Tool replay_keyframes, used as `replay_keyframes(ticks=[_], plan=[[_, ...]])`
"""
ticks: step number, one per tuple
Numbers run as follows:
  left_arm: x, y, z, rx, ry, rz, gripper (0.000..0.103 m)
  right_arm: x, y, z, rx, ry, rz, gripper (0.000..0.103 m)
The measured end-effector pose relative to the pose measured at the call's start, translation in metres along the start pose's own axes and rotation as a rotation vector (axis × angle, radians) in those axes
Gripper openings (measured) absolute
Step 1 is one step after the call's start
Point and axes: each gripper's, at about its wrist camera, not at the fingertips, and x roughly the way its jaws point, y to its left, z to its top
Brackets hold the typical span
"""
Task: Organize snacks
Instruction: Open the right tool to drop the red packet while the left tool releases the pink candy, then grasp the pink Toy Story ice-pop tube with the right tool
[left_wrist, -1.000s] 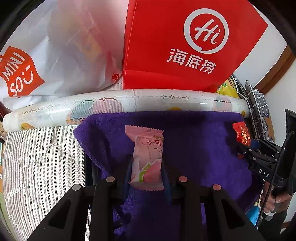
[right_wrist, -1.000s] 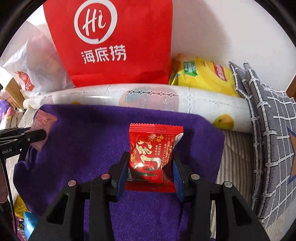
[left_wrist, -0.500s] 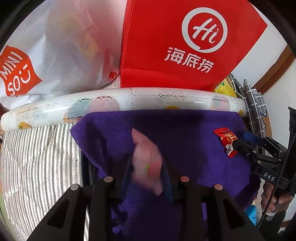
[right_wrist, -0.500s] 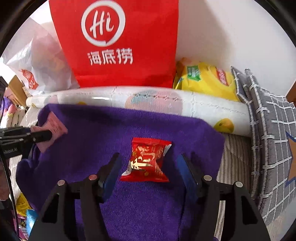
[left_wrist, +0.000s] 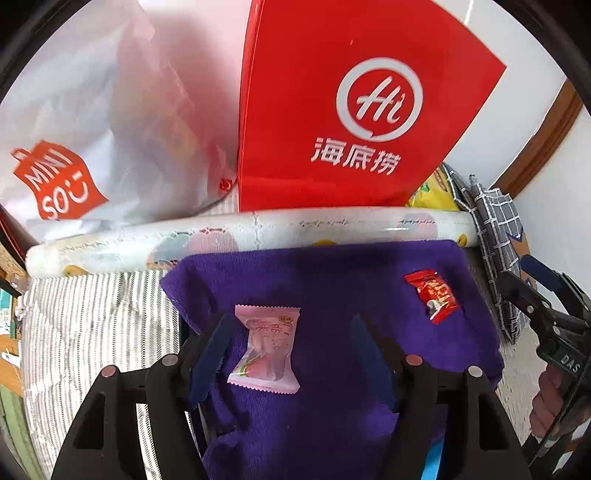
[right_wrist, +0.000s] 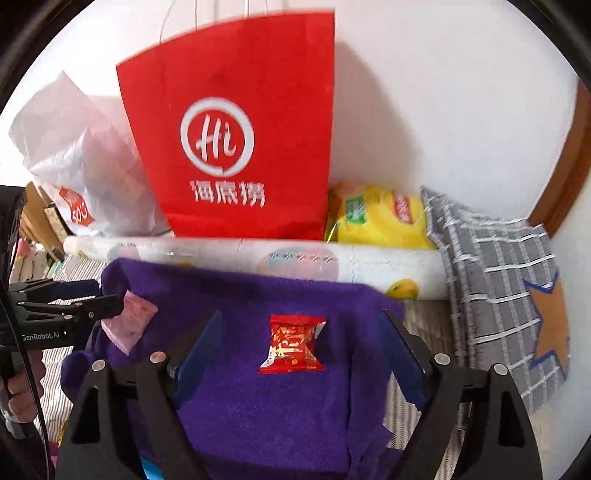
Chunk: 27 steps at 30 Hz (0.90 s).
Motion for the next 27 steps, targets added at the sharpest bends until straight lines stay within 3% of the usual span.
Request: replay_keyframes(ticks=[8, 14, 18, 22, 27], plan=[[-0.041, -0.015, 0.000, 0.040, -0.095, 0.014, 0.070, -0.042, 0.001, -0.028, -0.030, -0.016, -0.080, 0.085], [-0.081, -0.025, -0.004, 0.043, -0.165, -0.038, 0.070, -0.077, -0.016, -0.059, 0.058, -0.023, -0.094, 0.085], [-0.103, -0.035, -0.012, 0.058, -0.176, -0.052, 0.070, -0.083, -0.035, -0.086, 0.161, 0.039, -0.089, 0.084], [-0.117, -0.037, -0.035, 0.067, -0.181, -0.025, 0.070, -0.076, -0.048, -0.119, 0.226, 0.117, -0.088, 0.057], [-0.129, -0.019, -0.068, 0.049, -0.170, 0.019, 0.070, -0.057, -0.047, -0.155, 0.267, 0.191, 0.010, 0.054]])
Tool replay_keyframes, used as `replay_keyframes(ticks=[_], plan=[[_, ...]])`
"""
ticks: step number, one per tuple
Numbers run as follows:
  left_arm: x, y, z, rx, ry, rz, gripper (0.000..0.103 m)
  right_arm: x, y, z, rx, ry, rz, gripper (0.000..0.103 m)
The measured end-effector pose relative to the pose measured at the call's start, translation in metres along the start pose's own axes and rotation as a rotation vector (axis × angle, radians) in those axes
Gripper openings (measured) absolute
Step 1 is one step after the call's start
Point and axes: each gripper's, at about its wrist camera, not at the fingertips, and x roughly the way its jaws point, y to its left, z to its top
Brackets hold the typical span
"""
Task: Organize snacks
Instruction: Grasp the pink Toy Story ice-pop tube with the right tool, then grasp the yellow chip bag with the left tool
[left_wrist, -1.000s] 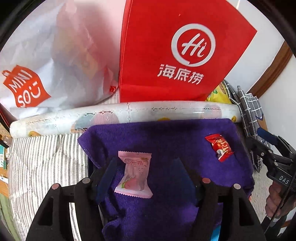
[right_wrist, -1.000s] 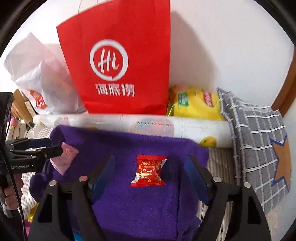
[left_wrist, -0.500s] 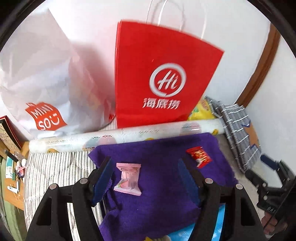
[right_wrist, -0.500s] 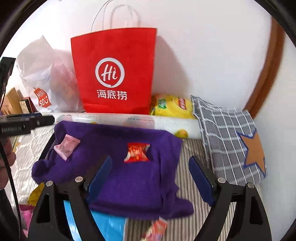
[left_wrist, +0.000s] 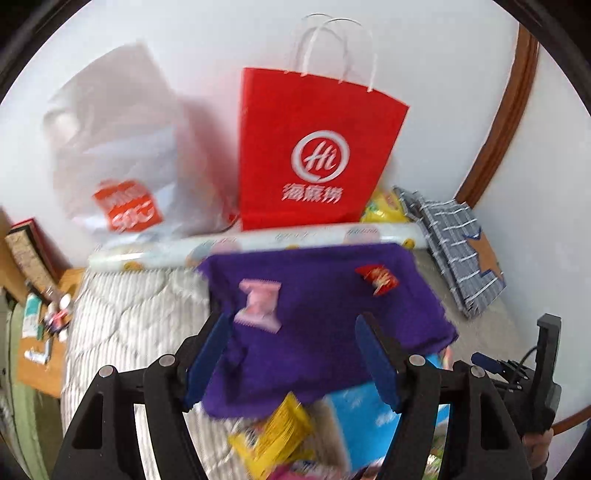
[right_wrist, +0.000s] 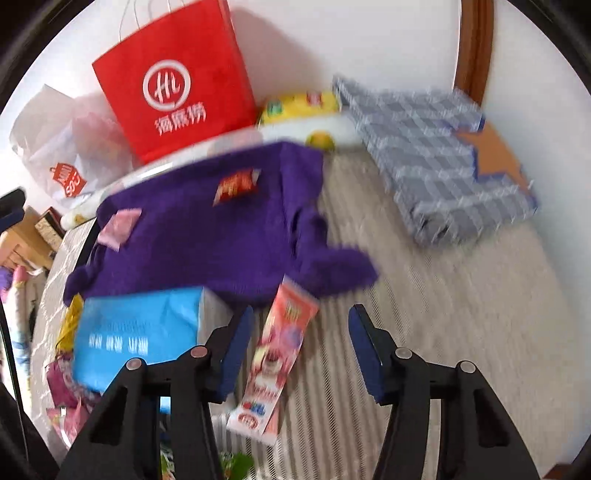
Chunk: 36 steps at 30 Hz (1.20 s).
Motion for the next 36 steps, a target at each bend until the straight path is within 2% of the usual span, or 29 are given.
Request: replay_keyframes(ticks=[5, 9, 12, 15, 20, 24, 27, 28, 29, 31, 33, 36], plan=[[-0.018, 0.026, -0.032, -0.054, 0.010, 0.065, 0.070, 0.019, 0.002, -0.010, -0.007, 0.031, 0.027, 0.047], [-0.026, 0.044, -0.055, -0.111, 0.030, 0.083, 0.070, 0.031, 0.000, -0.013, 0.008, 0.052, 0.057, 0.044], [-0.030, 0.052, -0.070, -0.135, 0.042, 0.098, 0.070, 0.032, -0.001, -0.017, 0.007, 0.062, 0.096, 0.029], [-0.031, 0.055, -0.082, -0.150, 0.054, 0.096, 0.070, 0.018, -0.004, -0.021, -0.021, 0.035, 0.069, 0.017], [-0.029, 0.050, -0.096, -0.158, 0.066, 0.069, 0.070, -0.013, -0.017, -0.033, -0.057, 0.024, 0.054, 0.017], [-0.025, 0.040, -0.107, -0.144, 0.082, 0.054, 0.070, -0.016, -0.017, -0.052, -0.110, 0.067, 0.072, 0.019], [-0.022, 0.036, -0.114, -0.138, 0.098, 0.050, 0.070, -0.012, -0.014, -0.064, -0.135, 0.070, 0.058, 0.026], [-0.023, 0.035, -0.117, -0.138, 0.100, 0.049, 0.070, -0.012, -0.013, -0.068, -0.142, 0.058, 0.042, 0.035], [-0.023, 0.035, -0.119, -0.138, 0.102, 0.050, 0.070, -0.012, -0.012, -0.071, -0.141, 0.047, 0.036, 0.038], [-0.024, 0.036, -0.124, -0.137, 0.103, 0.052, 0.070, -0.010, -0.012, -0.074, -0.135, 0.028, 0.021, 0.034], [-0.024, 0.039, -0.129, -0.140, 0.108, 0.059, 0.070, -0.010, -0.014, -0.077, -0.134, -0.007, -0.021, 0.022], [-0.022, 0.042, -0.134, -0.151, 0.119, 0.051, 0.070, -0.008, -0.018, -0.079, -0.111, -0.035, -0.013, 0.022]])
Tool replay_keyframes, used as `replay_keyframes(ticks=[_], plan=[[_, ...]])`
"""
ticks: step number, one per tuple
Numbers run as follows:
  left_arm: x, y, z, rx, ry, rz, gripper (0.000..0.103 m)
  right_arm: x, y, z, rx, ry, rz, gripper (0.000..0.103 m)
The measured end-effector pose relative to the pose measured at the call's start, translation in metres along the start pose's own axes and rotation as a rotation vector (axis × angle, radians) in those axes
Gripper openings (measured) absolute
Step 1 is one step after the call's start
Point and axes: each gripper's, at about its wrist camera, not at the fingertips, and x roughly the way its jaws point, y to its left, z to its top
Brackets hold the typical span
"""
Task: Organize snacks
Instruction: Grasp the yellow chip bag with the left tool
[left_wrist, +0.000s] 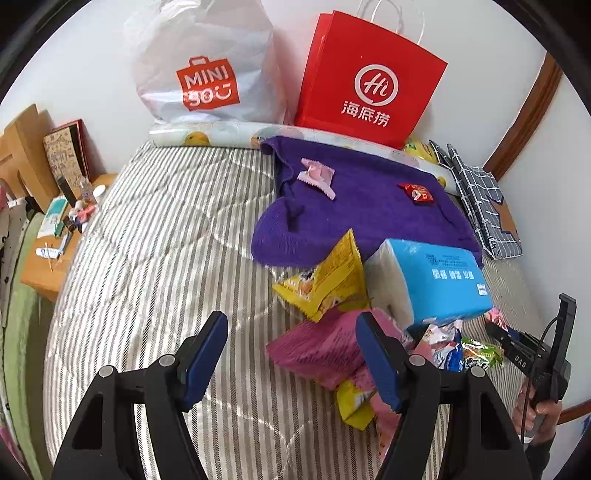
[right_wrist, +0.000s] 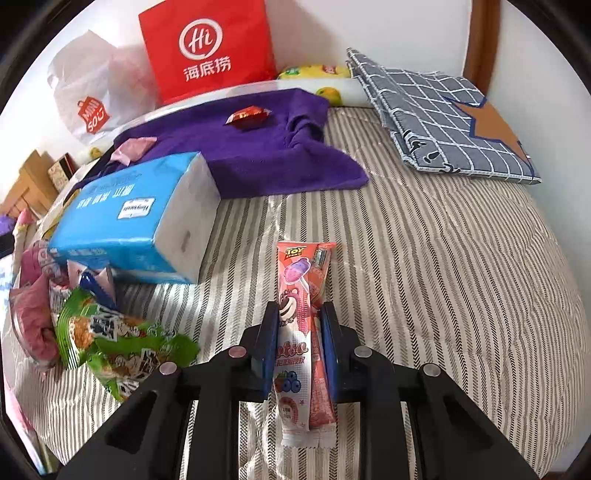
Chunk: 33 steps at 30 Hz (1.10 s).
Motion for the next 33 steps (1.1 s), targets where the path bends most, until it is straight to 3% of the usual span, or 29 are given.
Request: replay_keyframes(ticks=[6, 17, 27, 33], plan=[[0.010, -0.005, -0.001, 0.018, 0.011, -0.021, 0.070, 0.002, 0.000, -0.003, 0.019, -0.068, -0.036, 0.023], [0.045, -0.024, 0.025, 0.073, 0.027, -0.031, 0.070, 0.004, -0.007, -0.002, 0.053, -0.075, -0.019, 0.024], [0.085, -0.036, 0.034, 0.104, 0.125, -0.053, 0.068, 0.004, -0.004, -0.001, 0.042, -0.072, -0.041, 0.024], [0.091, -0.035, 0.035, 0.079, 0.129, -0.061, 0.054, 0.004, -0.004, -0.001, 0.048, -0.073, -0.033, 0.024]])
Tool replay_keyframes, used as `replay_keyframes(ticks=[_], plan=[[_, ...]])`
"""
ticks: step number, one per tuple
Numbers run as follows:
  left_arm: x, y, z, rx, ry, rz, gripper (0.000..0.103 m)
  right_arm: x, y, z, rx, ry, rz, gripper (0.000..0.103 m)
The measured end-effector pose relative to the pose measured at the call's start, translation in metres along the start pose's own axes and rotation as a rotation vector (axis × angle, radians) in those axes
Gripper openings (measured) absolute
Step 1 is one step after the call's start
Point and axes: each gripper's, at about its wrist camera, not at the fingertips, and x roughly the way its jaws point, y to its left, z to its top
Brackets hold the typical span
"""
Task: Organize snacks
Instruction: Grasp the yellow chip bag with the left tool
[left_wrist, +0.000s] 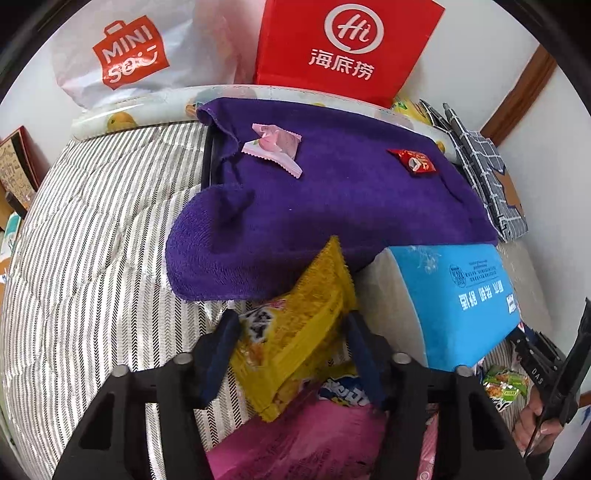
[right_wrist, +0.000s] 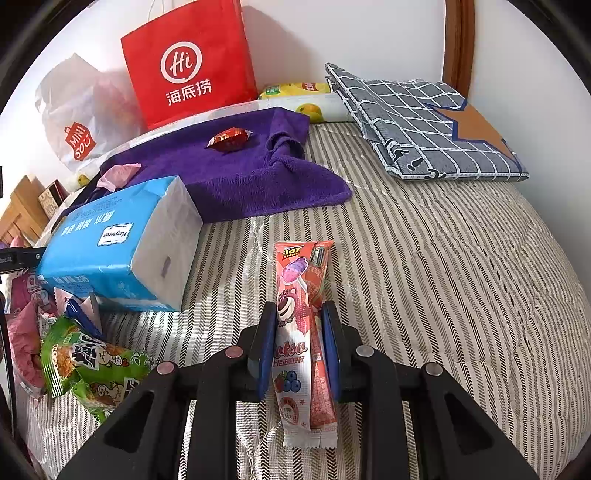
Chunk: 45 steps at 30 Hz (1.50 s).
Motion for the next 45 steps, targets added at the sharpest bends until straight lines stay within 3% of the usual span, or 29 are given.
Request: replay_keyframes(ticks=[4, 19, 28, 33, 39, 41, 43, 45], plan=[[-0.007, 0.001, 0.000, 0.013, -0.020, -0.021, 0.043, 0.000, -0.001, 0.000, 0.004, 0.000, 0.005, 0.024], [-0.049, 0.015, -0.014, -0.034, -0.090, -0.064, 0.020, 0.000, -0.002, 0.000, 0.007, -0.001, 0.009, 0.024], [-0.070, 0.022, -0.031, -0.057, -0.117, -0.045, 0.017, 0.000, -0.003, 0.000, 0.013, -0.003, 0.017, 0.024], [-0.055, 0.026, -0.036, -0.065, -0.061, -0.036, 0.017, 0.000, -0.004, 0.000, 0.021, -0.005, 0.026, 0.024], [-0.040, 0.026, -0.034, -0.058, -0.042, -0.013, 0.030, 0.000, -0.003, 0.000, 0.016, -0.007, 0.020, 0.024], [-0.034, 0.028, -0.034, -0.065, -0.028, -0.007, 0.039, 0.001, -0.004, 0.000, 0.015, -0.006, 0.020, 0.024], [-0.026, 0.030, -0.033, -0.065, -0.011, 0.009, 0.055, 0.001, -0.004, 0.000, 0.015, -0.006, 0.019, 0.024], [-0.019, 0.032, -0.033, -0.074, -0.005, 0.008, 0.061, 0.001, -0.004, 0.000, 0.014, -0.006, 0.019, 0.024]])
